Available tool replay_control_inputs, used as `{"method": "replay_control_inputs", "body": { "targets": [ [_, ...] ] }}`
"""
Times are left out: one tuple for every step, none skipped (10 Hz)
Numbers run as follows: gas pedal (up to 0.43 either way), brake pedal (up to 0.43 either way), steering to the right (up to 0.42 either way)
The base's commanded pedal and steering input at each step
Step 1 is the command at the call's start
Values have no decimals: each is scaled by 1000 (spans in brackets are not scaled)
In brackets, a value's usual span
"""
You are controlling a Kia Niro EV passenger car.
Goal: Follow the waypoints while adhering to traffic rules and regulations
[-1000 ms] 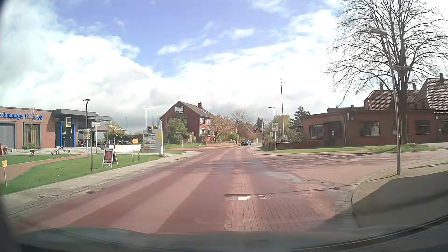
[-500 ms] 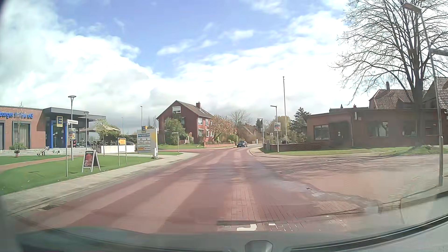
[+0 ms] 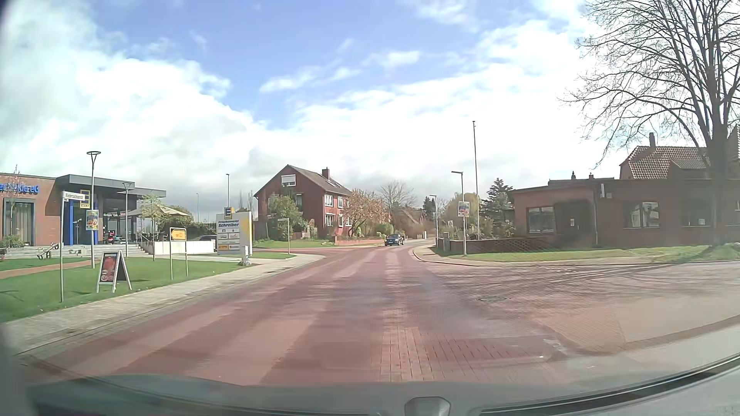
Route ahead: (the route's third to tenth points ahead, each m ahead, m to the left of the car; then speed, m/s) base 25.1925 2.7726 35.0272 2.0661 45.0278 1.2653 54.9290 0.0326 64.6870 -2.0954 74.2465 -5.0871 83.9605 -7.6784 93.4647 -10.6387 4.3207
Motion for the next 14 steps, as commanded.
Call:
{"method": "replay_control_inputs", "body": {
  "targets": [
    [98,0,-2],
    [110,0,-3],
    [157,0,-4],
    [209,0,-6],
    [228,6,-6],
    [240,0,-6],
    [248,0,-6],
    [248,0,-6],
    [260,0,-6],
    [260,0,-6],
    [260,0,-6],
    [260,0,-6],
    [260,0,-6],
    [260,0,-6]
  ]
}}
